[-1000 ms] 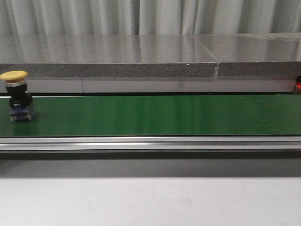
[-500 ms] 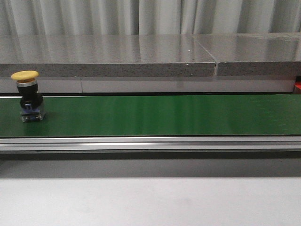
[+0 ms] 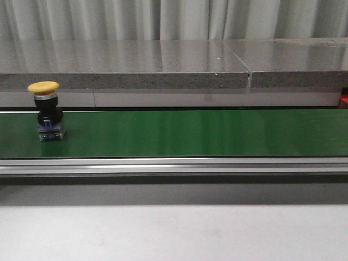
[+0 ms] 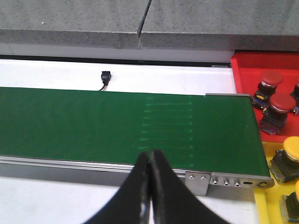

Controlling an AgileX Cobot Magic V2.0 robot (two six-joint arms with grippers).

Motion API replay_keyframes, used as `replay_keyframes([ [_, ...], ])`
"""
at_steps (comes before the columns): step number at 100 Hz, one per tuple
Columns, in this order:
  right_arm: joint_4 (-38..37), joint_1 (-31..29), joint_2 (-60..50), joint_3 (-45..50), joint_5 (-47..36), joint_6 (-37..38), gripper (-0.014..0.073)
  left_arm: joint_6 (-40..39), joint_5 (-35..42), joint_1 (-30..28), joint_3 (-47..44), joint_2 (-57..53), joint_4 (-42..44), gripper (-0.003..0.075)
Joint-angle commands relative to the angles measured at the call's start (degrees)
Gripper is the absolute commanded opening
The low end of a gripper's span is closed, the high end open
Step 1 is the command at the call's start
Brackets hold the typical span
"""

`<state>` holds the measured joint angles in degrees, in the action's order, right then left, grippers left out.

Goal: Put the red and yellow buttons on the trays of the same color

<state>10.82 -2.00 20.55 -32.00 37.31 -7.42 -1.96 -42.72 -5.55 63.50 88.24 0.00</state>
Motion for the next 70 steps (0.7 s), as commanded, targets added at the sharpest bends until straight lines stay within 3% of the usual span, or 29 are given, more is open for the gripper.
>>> replay_keyframes([
  [1,-0.06,0.02,0.31,-1.3,-3.95,-0.61,-0.0066,-0.16,2.71,0.33,1.45,-1.8,-1.08,0.0508],
  [9,-0.06,0.02,0.31,-1.3,-3.95,-0.61,-0.0066,-0.16,3.59,0.33,1.45,-1.8,-1.64,0.058],
  [52,-0.06,0.02,0.31,-1.3,-3.95,-0.61,-0.0066,1.48,7.96,6.09,1.45,-11.63,-2.26,0.0479],
  [62,-0.06,0.02,0.31,-1.3,-3.95,-0.61,-0.0066,3.05,8.02,8.09,1.45,-15.84,-2.99,0.0418],
  [70,-0.06,0.02,0.31,-1.3,-3.95,-0.61,-0.0066,6.26,8.11,10.14,1.21,-18.94,-4.12,0.029],
])
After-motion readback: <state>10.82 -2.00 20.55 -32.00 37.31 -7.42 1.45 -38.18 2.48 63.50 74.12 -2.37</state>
